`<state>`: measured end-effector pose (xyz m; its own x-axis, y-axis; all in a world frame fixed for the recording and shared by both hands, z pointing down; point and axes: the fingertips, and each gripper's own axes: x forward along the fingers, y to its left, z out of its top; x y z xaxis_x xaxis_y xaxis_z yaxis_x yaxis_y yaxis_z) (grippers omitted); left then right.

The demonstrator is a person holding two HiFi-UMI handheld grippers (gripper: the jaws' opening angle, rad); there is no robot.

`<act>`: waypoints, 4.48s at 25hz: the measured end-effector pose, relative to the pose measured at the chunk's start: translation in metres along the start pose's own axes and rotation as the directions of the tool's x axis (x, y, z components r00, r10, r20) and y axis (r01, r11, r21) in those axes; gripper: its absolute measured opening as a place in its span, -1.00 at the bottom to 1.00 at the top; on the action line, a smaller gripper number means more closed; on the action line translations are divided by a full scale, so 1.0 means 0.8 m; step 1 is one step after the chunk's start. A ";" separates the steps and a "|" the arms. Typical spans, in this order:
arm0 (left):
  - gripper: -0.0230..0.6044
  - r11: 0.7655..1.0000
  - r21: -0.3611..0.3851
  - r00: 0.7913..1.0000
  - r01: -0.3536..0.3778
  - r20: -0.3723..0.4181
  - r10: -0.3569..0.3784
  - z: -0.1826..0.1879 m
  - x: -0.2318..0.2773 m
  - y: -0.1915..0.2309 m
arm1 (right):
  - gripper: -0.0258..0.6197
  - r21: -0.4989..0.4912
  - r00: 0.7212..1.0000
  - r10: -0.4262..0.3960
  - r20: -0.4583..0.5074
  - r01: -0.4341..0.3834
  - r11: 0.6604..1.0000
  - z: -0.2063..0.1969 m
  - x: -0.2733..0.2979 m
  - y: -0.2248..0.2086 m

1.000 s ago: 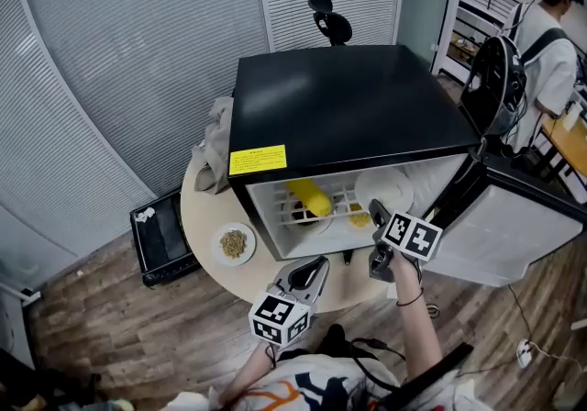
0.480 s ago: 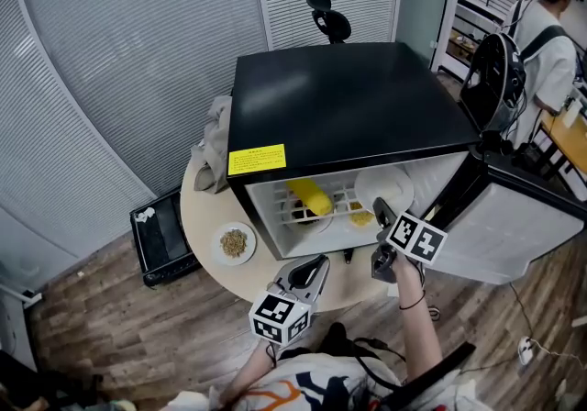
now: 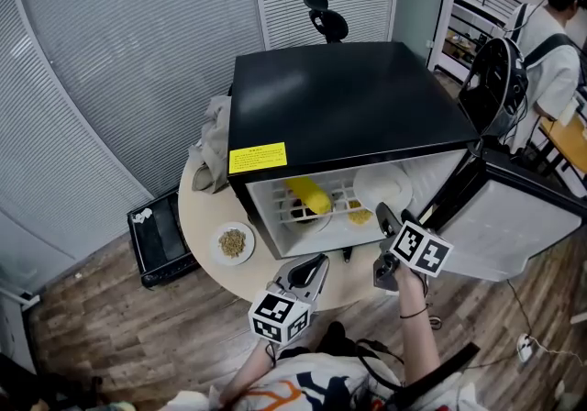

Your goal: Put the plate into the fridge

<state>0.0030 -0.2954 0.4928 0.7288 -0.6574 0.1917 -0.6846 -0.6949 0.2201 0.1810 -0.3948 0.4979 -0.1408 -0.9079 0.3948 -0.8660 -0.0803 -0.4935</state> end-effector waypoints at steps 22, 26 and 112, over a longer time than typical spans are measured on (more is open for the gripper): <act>-0.84 0.999 0.016 0.999 0.039 0.016 -0.039 0.005 -0.035 -0.014 | -0.50 -0.040 0.983 0.173 0.064 -0.171 0.985 -0.040 -0.084 0.082; -0.84 0.999 0.018 0.999 0.038 0.027 -0.039 0.006 -0.050 -0.015 | -0.57 -0.044 0.980 0.187 0.065 -0.184 0.982 -0.058 -0.099 0.097; -0.84 0.999 0.020 0.997 -0.033 0.065 0.031 -0.073 -0.221 -0.292 | -0.83 -0.159 0.942 0.325 -0.090 -0.335 0.929 -0.241 -0.436 0.047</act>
<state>0.0346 -0.0002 0.4631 0.7048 -0.6962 0.1363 -0.7081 -0.6787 0.1946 0.1047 -0.0015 0.4908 -0.4571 -0.8436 0.2816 -0.8330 0.2952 -0.4678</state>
